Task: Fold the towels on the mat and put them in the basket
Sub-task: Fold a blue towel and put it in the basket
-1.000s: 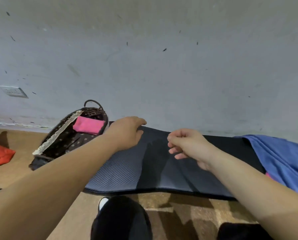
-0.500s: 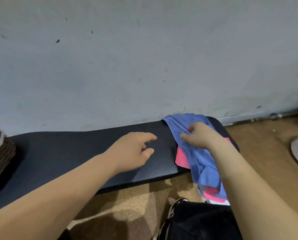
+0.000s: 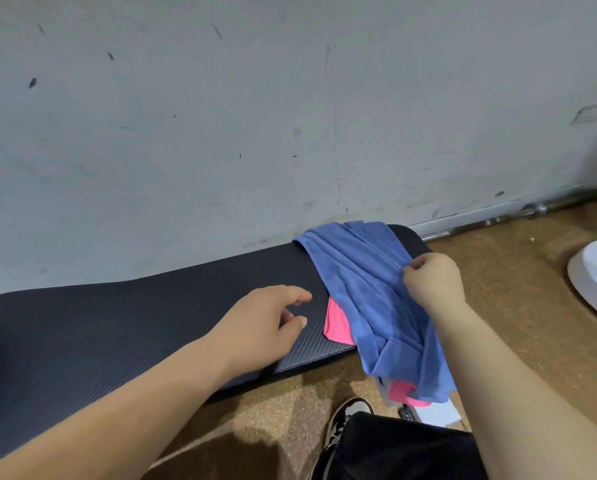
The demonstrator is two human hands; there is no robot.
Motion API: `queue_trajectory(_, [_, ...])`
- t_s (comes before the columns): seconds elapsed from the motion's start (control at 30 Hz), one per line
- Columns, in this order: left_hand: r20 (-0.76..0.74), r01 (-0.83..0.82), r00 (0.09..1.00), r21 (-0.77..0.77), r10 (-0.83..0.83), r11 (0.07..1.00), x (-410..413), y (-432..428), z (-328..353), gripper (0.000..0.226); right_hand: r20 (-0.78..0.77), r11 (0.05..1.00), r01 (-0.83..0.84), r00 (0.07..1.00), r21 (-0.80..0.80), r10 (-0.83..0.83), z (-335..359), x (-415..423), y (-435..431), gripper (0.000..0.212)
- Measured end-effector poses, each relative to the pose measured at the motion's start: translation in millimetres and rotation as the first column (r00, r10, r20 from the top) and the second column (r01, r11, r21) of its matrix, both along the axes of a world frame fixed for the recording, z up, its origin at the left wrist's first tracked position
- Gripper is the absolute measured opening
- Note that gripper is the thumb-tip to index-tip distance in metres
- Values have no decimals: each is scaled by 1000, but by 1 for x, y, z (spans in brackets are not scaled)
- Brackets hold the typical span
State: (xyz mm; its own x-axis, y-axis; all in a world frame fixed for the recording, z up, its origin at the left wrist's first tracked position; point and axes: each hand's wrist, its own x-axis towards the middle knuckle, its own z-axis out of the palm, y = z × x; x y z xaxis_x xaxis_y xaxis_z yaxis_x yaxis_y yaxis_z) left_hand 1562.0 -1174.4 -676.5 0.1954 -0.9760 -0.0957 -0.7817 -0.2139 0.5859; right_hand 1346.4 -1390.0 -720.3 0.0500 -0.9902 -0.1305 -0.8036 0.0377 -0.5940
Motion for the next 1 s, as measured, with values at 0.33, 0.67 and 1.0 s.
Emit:
queue_trajectory(0.33, [-14, -72, 997, -147, 71, 987, 8, 13, 24, 44, 342, 920, -292, 863, -260, 371, 74, 40, 49, 5])
queue_trajectory(0.67, [-30, 95, 994, -306, -109, 947, 25, -4, 66, 55, 684, 667, -714, 380, -212, 623, 135, 59, 127, 8])
queue_trajectory(1.0, [9, -126, 992, -155, 129, 980, 73, 44, 85, 40, 433, 711, -653, 580, -259, 690, 133, 70, 121, 11])
